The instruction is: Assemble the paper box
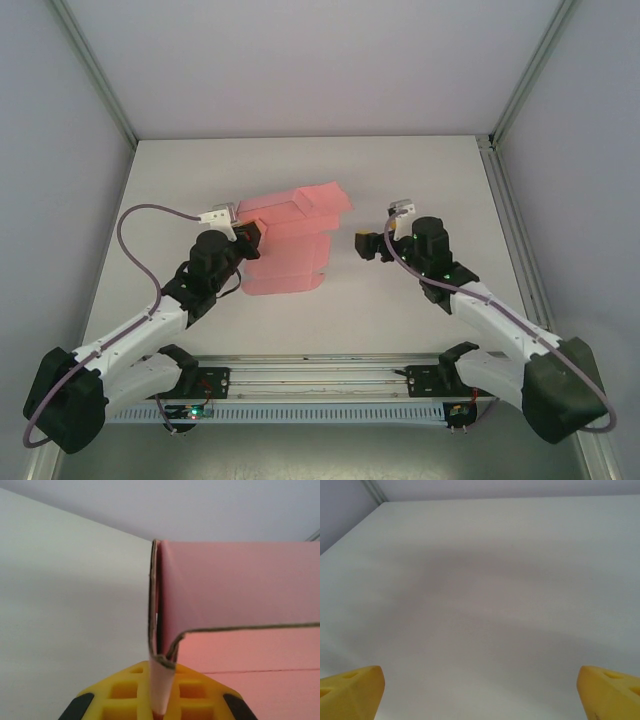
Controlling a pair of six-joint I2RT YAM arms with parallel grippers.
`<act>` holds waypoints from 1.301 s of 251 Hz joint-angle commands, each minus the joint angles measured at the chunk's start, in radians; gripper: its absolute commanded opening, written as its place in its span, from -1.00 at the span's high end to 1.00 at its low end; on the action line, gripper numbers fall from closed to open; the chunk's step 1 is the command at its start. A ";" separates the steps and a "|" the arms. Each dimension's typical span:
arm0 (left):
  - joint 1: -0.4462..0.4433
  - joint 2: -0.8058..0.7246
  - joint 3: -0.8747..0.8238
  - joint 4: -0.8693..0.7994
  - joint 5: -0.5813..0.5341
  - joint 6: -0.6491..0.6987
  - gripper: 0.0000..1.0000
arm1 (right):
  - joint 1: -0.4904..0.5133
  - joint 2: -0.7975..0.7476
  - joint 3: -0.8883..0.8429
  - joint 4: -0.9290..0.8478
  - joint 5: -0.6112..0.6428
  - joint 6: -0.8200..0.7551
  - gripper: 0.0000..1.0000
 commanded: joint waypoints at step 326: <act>0.009 0.017 -0.004 -0.012 0.070 0.173 1.00 | 0.283 0.012 0.196 -0.096 0.249 -0.391 -0.96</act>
